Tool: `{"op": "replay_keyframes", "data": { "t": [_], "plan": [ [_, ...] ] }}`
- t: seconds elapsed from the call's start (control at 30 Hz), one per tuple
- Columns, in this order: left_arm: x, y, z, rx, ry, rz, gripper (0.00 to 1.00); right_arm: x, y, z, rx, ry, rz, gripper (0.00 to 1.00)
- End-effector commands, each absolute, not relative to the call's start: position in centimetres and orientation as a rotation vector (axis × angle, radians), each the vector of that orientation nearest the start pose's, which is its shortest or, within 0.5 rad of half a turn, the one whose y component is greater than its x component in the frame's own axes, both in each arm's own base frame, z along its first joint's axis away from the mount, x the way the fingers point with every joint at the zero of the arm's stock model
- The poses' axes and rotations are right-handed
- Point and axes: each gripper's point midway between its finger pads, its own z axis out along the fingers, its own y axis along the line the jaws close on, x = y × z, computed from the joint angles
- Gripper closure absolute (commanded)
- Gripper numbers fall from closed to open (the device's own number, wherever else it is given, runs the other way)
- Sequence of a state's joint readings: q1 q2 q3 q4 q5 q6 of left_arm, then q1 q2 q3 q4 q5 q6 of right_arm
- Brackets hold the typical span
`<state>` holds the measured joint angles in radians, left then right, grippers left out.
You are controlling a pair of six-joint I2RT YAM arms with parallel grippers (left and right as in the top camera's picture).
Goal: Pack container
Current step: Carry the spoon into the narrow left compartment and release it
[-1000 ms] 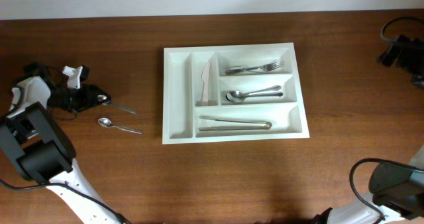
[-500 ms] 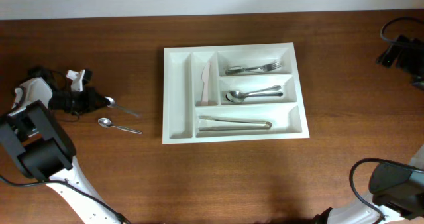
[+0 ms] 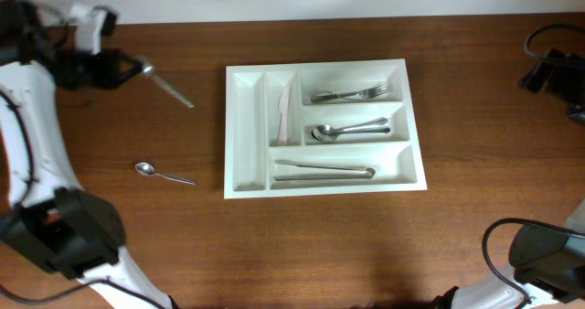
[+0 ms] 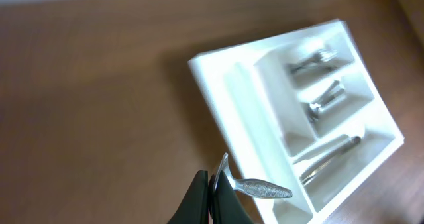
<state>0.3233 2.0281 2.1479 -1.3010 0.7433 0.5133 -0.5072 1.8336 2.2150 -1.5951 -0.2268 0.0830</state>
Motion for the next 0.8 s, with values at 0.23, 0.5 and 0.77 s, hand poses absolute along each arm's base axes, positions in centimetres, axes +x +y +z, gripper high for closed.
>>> {"op": "replay_keyframes", "data": {
  "t": [0.23,0.5,0.77],
  "plan": [
    [45.5,-10.6,17.0,1.307,2.319,-0.583,0.98,34.8,-15.0,29.0,0.758,2.635,0.211,0.01],
    [46.5,-12.6,11.0,1.544,2.233,-0.592,0.98,34.6,-14.8,28.9,0.763,2.645,0.216,0.01],
    [46.9,-11.6,9.0,1.398,2.427,-0.589,0.44,34.5,-14.8,28.8,0.764,2.647,0.216,0.01]
  ]
}}
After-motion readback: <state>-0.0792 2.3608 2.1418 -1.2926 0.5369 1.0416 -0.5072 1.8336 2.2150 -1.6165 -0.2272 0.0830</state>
